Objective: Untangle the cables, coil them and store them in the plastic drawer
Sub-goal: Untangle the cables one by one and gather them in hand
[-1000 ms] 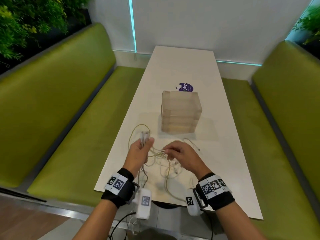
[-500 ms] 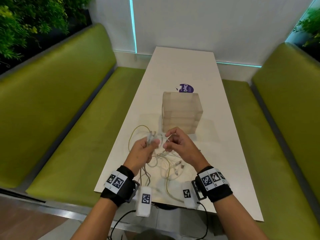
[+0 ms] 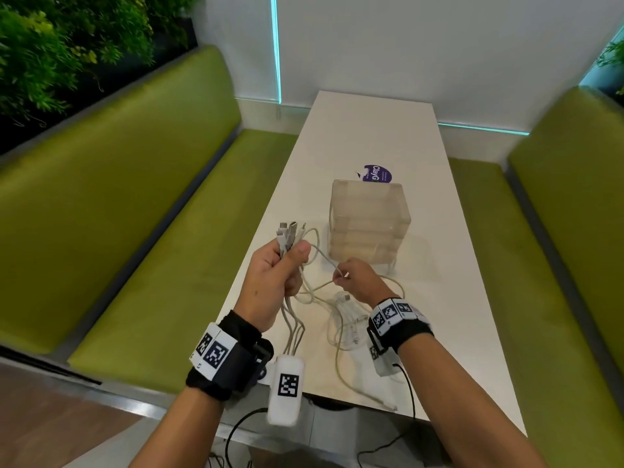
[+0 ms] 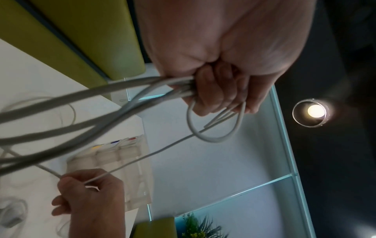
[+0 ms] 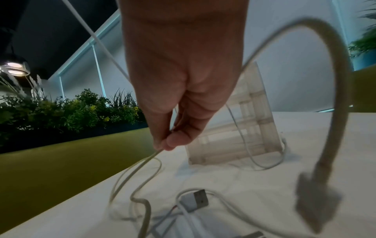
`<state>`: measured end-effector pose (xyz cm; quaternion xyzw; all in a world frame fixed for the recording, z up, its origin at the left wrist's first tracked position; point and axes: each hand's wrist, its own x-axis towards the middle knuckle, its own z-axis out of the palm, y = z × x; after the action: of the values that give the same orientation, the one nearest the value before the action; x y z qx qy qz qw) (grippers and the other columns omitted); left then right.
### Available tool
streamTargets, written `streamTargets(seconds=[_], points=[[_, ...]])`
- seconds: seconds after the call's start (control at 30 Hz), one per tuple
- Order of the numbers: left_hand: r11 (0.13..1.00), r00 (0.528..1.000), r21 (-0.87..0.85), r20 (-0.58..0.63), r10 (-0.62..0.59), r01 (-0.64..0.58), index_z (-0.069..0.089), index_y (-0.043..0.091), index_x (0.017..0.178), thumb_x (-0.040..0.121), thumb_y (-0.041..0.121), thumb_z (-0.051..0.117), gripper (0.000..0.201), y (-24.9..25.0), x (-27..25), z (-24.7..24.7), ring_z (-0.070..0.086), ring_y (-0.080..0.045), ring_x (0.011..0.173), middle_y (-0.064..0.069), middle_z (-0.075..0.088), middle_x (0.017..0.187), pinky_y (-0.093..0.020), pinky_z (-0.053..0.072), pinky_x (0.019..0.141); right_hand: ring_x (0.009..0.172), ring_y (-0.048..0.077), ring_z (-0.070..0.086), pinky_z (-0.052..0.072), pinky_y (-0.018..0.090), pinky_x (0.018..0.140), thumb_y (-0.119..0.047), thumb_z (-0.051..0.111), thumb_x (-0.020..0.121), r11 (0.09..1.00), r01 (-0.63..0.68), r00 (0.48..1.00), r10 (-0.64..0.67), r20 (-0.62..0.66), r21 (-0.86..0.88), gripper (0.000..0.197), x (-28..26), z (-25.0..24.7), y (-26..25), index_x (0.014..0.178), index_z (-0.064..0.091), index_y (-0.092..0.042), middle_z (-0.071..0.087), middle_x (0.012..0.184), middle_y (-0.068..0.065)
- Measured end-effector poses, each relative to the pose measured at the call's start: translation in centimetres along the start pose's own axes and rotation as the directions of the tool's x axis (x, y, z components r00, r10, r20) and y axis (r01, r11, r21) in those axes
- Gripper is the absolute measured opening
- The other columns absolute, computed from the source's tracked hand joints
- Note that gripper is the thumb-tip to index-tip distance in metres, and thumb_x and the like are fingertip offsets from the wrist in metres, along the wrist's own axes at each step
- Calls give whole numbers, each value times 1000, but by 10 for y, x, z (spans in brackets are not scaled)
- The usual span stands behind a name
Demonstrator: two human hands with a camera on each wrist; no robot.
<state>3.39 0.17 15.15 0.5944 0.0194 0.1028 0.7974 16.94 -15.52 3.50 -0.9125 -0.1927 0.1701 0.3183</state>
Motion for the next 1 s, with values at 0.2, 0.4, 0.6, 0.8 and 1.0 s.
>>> streamTargets(seconds=[0.2,0.4,0.6,0.8,1.0], points=[[995,999,98,-36,15,-12,49,10,70,89,26,60,27,-9,8,-7,22,-8,39,13,30,45,-21,19,41,82,20,57,53,35,74,-10,60,89,996,-41,999,41,11,75,10,-1,7,-5,86,68,-4,52,81,-2],[882,995,464,-85,-48,82,53,16,69,92,28,60,27,-68,32,-16,36,-4,50,11,42,56,-24,33,54,84,13,59,47,28,81,-17,51,95,993,1,1000,0,-7,117,17,-24,10,-19,93,68,-12,68,97,2],[864,977,497,130,-167,81,62,17,85,89,21,64,6,-87,32,1,54,-9,63,5,61,70,-26,46,65,107,31,58,44,36,85,-16,40,96,969,85,996,-82,25,-231,28,-43,3,-36,117,58,-11,65,115,13],[935,990,343,72,-125,93,57,23,76,94,11,56,22,-67,28,16,45,3,41,16,53,45,-10,35,46,91,27,62,49,38,79,-19,52,91,988,106,994,-108,-10,-116,18,-45,0,-29,96,67,-10,70,99,10],[994,994,88,-93,-61,70,45,13,75,95,19,53,22,-38,30,1,22,-7,40,11,29,48,-20,22,39,79,24,59,45,27,66,-13,64,85,996,-88,993,90,-80,32,6,-35,7,30,80,66,-12,58,89,9]])
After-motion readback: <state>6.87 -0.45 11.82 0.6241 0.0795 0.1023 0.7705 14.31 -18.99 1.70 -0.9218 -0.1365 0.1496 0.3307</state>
